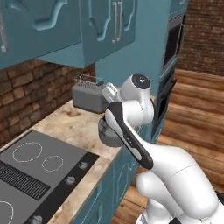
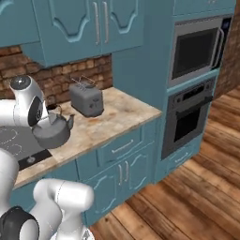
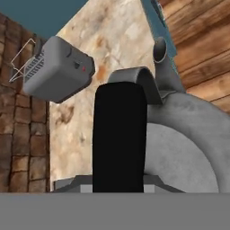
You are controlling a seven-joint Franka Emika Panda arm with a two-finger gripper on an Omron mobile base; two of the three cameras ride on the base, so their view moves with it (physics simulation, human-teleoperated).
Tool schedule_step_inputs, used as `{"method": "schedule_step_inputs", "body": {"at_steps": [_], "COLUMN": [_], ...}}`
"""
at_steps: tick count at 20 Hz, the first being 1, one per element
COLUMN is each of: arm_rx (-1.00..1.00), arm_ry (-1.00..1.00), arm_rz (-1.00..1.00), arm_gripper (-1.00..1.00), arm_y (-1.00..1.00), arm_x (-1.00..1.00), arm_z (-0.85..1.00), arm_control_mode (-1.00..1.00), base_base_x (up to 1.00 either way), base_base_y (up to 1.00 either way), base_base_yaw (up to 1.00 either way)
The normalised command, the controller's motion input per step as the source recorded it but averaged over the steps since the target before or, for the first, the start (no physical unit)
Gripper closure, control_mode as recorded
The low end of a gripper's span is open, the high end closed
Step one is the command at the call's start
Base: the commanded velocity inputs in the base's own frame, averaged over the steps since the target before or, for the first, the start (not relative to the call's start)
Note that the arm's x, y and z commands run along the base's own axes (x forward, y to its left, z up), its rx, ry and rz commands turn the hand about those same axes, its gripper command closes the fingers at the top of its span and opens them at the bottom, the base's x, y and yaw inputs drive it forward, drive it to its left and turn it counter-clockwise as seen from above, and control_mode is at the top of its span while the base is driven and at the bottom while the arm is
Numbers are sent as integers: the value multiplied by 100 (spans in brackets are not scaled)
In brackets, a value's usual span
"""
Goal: The kettle is done boiling. Turn off the stove, then wait for 300 timesteps before moving the kettle to the dining table.
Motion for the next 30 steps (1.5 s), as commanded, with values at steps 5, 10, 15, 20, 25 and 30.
{"method": "schedule_step_inputs", "body": {"at_steps": [5,10,15,20,25,30], "arm_rx": [0,0,0,0,0,0], "arm_ry": [0,0,0,0,0,0], "arm_rz": [0,0,0,0,0,0], "arm_gripper": [100,100,100,100,100,100], "arm_y": [0,0,0,0,0,0], "arm_x": [0,0,0,0,0,0], "arm_z": [0,0,0,0,0,0], "arm_control_mode": [100,100,100,100,100,100], "base_base_x": [-6,-4,-2,0,20,29], "base_base_y": [-39,-45,-42,-29,-13,-21], "base_base_yaw": [-48,-51,-53,-52,-43,-36]}}
